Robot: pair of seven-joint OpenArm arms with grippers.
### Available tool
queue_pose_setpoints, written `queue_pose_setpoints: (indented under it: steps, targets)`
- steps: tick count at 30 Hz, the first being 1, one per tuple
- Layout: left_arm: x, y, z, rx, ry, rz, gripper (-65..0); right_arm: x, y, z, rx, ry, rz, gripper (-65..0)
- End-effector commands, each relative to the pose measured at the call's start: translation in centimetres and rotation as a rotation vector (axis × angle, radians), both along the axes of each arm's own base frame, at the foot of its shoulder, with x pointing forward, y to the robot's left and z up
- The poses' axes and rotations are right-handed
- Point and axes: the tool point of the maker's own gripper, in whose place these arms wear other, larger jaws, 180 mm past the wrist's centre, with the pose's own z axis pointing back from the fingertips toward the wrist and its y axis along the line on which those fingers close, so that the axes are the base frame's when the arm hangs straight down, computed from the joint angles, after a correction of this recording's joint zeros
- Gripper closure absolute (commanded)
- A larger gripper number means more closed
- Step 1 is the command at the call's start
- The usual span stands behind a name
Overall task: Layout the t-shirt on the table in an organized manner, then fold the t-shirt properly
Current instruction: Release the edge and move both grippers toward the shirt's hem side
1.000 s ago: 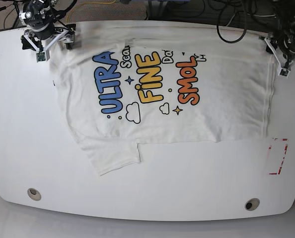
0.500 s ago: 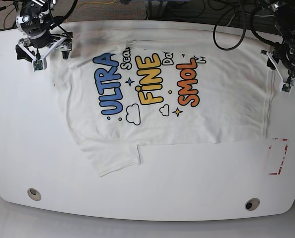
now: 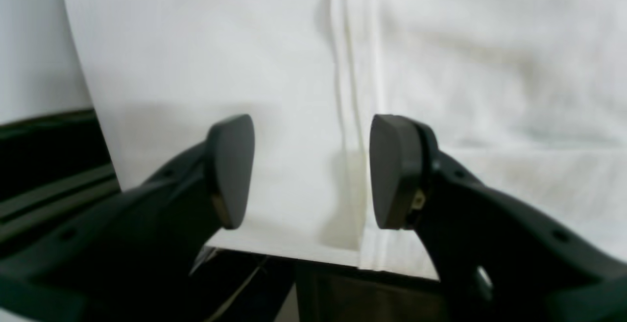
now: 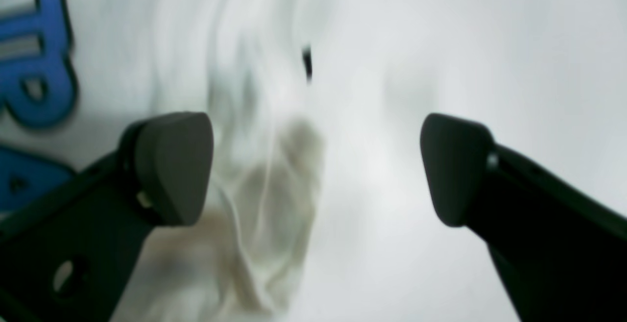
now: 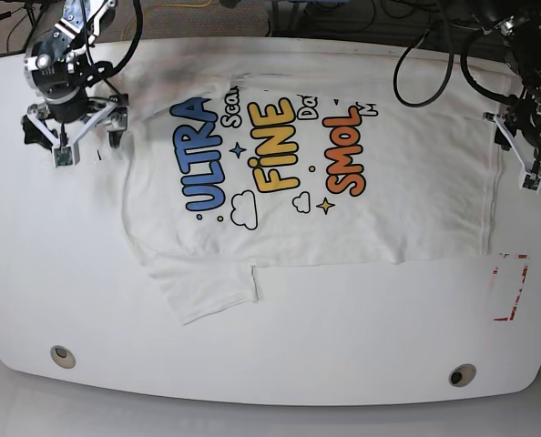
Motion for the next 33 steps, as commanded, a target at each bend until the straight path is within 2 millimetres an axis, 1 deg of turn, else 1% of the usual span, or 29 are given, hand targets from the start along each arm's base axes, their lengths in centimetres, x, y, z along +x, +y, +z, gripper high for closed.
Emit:
queue_pose_setpoints:
  steps: [1, 4, 5, 7, 8, 11, 13, 15, 17, 21, 25, 27, 30, 33]
  targets:
    - [1.9, 0.8, 2.1, 0.029, -0.069, 0.0, -35.3, 2.5, -0.3, 1.4, 0.005, -0.072, -0.001, -65.0]
    - [3.5, 0.7, 3.3, 0.029, -0.118, -0.001, -35.3, 4.7, -0.5, 1.4, 0.028, -0.093, -0.01, -65.0]
    - [4.2, 0.7, 3.9, 0.028, -0.14, -0.002, -35.3, 5.7, -0.8, 1.5, 0.028, -0.099, -0.014, -65.0]
    - [5.4, 0.6, 5.0, 0.028, -0.179, -0.003, -35.3, 7.5, -0.7, 1.4, 0.033, -0.099, -0.001, -65.0]
    - [6.2, 0.6, 5.6, 0.027, -0.204, -0.004, -35.3, 8.4, -0.5, 1.0, 0.041, -0.089, 0.011, -65.0]
    - [7.9, 0.5, 6.7, 0.007, -0.248, 0.001, -35.3, 10.3, -0.2, 0.3, 0.062, -0.072, 0.034, -65.0]
    - [9.3, 0.3, 6.9, -0.018, -0.267, -0.001, -35.3, 11.9, 0.0, 0.2, 0.092, -0.074, 0.043, -65.0]
    - [10.5, 0.2, 6.9, -0.041, -0.272, -0.005, -35.3, 13.1, 0.3, -0.4, 0.128, -0.065, 0.047, -65.0]
    - [11.9, -0.2, 6.8, -0.076, -0.281, -0.014, -35.3, 14.3, 0.2, -0.6, 0.152, -0.067, 0.049, -65.0]
    - [14.8, -0.6, 7.4, -0.142, -0.357, -0.031, -35.3, 16.6, 0.7, -1.0, 0.209, -0.093, 0.06, -65.0]
    - [16.7, -1.4, 7.2, -0.198, -0.404, -0.057, -35.3, 18.1, 1.1, -1.7, 0.263, -0.102, 0.067, -65.0]
    - [17.8, -2.2, 7.0, -0.213, -0.412, -0.091, -35.3, 18.4, 1.4, -2.5, 0.297, -0.093, 0.067, -65.0]
    - [18.5, -2.2, 7.1, -0.2, -0.408, -0.127, -35.3, 18.7, 2.1, -3.7, 0.343, -0.087, 0.069, -65.0]
    - [18.9, -2.6, 6.6, -0.212, -0.404, -0.142, -35.3, 18.9, 2.7, -4.2, 0.367, -0.099, 0.072, -65.0]
